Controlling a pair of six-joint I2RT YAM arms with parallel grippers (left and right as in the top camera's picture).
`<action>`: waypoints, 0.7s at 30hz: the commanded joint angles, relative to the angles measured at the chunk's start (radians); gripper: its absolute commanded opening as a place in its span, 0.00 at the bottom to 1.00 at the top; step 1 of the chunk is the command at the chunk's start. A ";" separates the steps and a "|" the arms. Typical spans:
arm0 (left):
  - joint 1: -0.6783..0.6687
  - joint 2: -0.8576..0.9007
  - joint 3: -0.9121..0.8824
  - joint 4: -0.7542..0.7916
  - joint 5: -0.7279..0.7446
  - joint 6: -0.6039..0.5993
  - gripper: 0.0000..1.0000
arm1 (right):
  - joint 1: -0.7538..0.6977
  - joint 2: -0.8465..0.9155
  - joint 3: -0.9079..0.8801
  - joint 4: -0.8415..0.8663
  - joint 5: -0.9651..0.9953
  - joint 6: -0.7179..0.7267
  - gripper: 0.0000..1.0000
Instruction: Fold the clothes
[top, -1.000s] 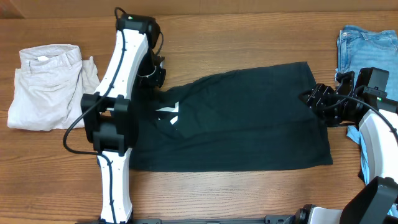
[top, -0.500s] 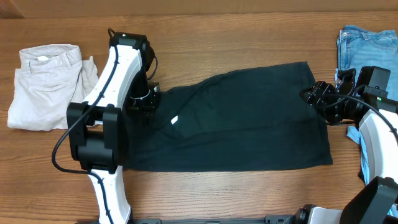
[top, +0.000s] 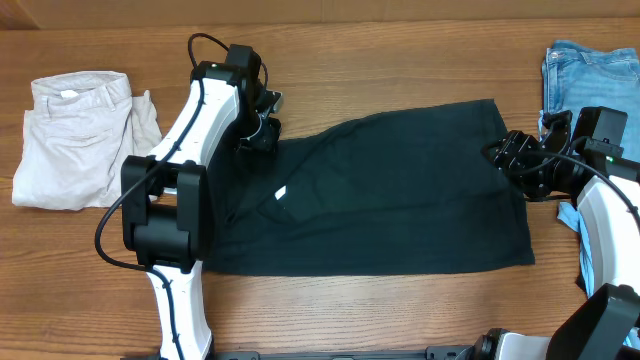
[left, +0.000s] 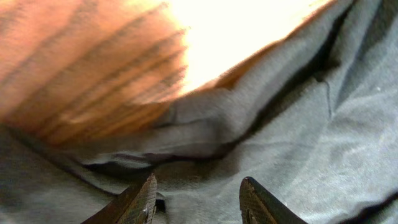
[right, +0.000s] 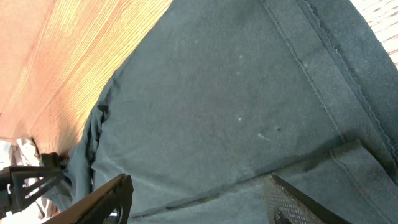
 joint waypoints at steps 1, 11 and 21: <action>-0.003 0.009 -0.010 -0.016 0.043 0.095 0.60 | 0.000 -0.021 0.020 0.003 -0.001 0.000 0.71; -0.003 0.009 -0.053 -0.108 0.143 0.220 0.04 | 0.000 -0.021 0.020 -0.004 0.000 0.001 0.71; 0.065 0.010 0.043 -0.028 0.069 0.232 0.73 | 0.000 -0.021 0.020 -0.005 0.000 0.000 0.71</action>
